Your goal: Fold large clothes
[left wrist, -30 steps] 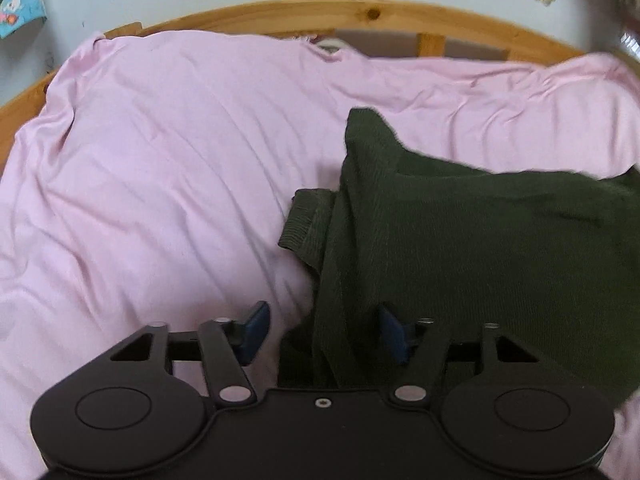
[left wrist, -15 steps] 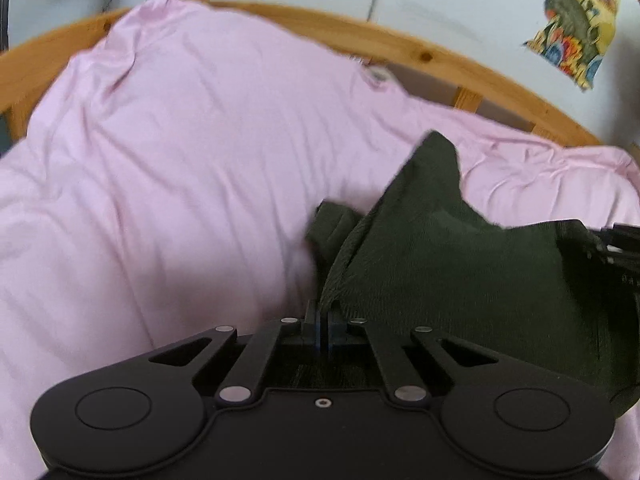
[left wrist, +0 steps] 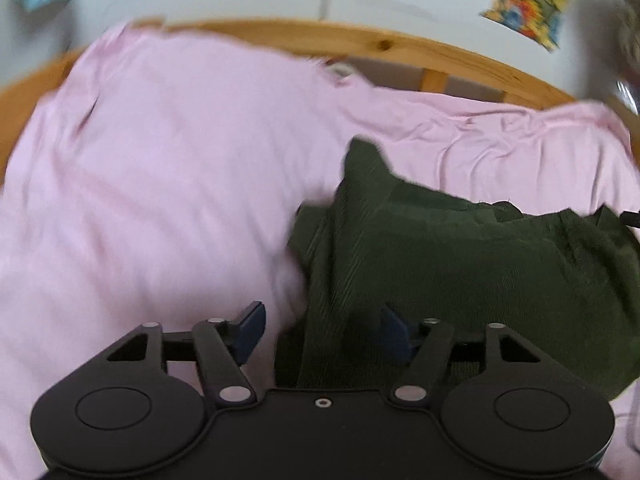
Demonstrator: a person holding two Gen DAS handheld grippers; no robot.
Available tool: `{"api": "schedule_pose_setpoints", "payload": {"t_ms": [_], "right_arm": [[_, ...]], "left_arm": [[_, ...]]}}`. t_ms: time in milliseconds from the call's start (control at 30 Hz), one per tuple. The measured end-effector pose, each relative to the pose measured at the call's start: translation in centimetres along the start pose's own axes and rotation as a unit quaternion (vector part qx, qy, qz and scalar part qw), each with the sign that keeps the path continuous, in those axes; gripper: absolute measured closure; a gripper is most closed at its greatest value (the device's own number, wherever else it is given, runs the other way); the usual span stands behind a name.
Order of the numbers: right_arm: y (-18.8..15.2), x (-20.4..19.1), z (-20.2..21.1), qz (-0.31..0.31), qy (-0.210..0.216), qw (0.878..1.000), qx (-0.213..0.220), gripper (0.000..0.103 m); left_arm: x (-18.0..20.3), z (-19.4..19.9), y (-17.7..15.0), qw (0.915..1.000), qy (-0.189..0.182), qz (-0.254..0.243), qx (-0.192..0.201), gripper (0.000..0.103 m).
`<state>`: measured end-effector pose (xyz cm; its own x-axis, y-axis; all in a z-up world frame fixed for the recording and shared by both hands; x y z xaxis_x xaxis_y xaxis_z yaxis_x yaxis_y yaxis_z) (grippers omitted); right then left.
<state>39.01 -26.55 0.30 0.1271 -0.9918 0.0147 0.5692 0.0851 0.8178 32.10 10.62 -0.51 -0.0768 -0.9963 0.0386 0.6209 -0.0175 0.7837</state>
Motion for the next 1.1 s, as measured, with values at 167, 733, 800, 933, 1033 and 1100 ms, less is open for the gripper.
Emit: {"api": "schedule_pose_setpoints", "payload": {"t_ms": [167, 733, 800, 933, 1033, 1100], "right_arm": [[-2.7, -0.7, -1.4, 0.006, 0.002, 1.0, -0.023, 0.027], [-4.8, 7.5, -2.0, -0.154, -0.132, 0.979, 0.004, 0.103], [-4.9, 8.4, -1.3, -0.19, -0.118, 0.975, 0.012, 0.103], [-3.0, 5.8, 1.4, -0.109, -0.059, 0.991, 0.043, 0.041], [-1.2, 1.8, 2.8, -0.053, 0.032, 0.996, 0.063, 0.032], [-0.5, -1.3, 2.5, -0.024, 0.067, 0.996, 0.048, 0.032]], "left_arm": [[2.5, -3.6, 2.0, 0.9966, 0.061, -0.055, -0.005, 0.097], [-1.7, -6.2, 1.4, 0.9913, 0.053, 0.114, -0.04, 0.097], [-1.9, -6.0, 1.5, 0.9918, 0.045, 0.113, -0.038, 0.091], [-1.9, -4.3, 1.5, 0.9949, 0.07, 0.07, -0.017, 0.053], [-1.5, -3.0, 1.5, 0.9961, 0.064, 0.06, 0.0, 0.029], [-1.2, -2.2, 1.2, 0.9956, 0.074, 0.056, 0.012, 0.017]]}}
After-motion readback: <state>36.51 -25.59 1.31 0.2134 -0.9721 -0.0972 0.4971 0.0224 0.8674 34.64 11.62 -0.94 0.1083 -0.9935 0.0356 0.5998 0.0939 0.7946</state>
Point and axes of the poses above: each gripper's, at about its wrist camera, not at the fingertips, and z roughly against the way its jaws point, x to its right, y to its top, the point moved 6 cm from there along -z, roughly the way its jaws point, and after that the axes turned 4 degrees about x, right-handed, at the moved point
